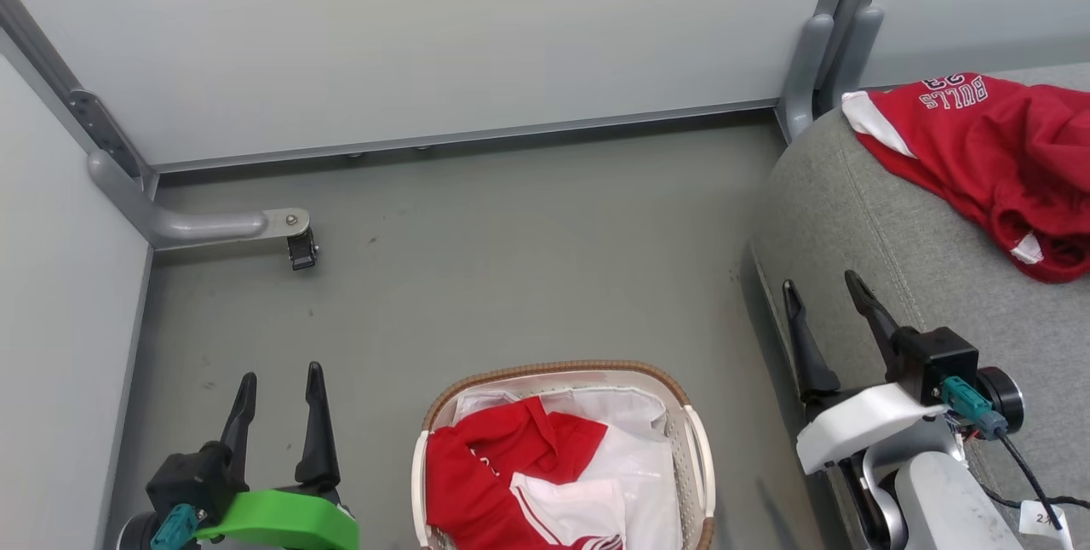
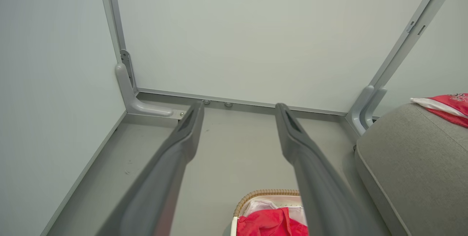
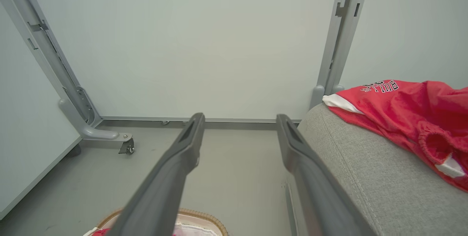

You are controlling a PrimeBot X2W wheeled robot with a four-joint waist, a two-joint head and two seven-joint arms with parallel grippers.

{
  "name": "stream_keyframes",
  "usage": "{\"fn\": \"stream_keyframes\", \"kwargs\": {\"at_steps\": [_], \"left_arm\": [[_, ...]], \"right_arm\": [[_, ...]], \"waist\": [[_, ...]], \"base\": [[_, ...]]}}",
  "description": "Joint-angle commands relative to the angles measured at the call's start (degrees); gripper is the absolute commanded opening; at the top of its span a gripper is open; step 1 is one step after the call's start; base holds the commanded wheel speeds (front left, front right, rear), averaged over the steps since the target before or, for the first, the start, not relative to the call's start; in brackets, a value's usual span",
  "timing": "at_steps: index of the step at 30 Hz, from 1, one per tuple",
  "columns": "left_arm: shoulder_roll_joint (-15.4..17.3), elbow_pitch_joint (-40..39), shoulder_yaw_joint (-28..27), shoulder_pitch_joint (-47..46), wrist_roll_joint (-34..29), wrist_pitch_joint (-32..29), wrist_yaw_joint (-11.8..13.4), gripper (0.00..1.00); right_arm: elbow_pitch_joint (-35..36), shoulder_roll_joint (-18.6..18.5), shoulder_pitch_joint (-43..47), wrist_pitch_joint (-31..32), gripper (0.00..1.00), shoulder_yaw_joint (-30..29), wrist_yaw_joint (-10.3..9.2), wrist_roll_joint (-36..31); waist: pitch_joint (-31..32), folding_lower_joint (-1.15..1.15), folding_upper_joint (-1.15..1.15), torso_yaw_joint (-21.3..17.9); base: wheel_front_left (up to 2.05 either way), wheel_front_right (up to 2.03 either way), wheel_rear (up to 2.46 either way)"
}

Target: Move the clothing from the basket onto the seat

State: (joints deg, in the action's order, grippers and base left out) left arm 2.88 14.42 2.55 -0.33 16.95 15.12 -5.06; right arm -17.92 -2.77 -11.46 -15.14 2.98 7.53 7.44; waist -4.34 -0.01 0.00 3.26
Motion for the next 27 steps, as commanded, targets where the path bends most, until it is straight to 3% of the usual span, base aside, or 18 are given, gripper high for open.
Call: {"fn": "stream_keyframes", "kwargs": {"at_steps": [1, 27], "left_arm": [[0.0, 0.3, 0.2, 0.9, 0.2, 0.0, -0.1, 1.00], [0.0, 1.7, 0.4, 1.0, -0.5, 0.1, -0.5, 1.00]], "right_arm": [[0.2, -0.2, 1.2, 0.0, 1.00, 0.4, -0.08, 0.4], [-0.2, -0.2, 2.1, 0.0, 1.00, 2.0, -0.08, 1.9]], "waist": [[0.9, 0.01, 0.00, -0.1], [2.0, 0.01, 0.00, 0.2]], "base": [[0.00, 0.00, 0.00], [0.00, 0.00, 0.00]]}}
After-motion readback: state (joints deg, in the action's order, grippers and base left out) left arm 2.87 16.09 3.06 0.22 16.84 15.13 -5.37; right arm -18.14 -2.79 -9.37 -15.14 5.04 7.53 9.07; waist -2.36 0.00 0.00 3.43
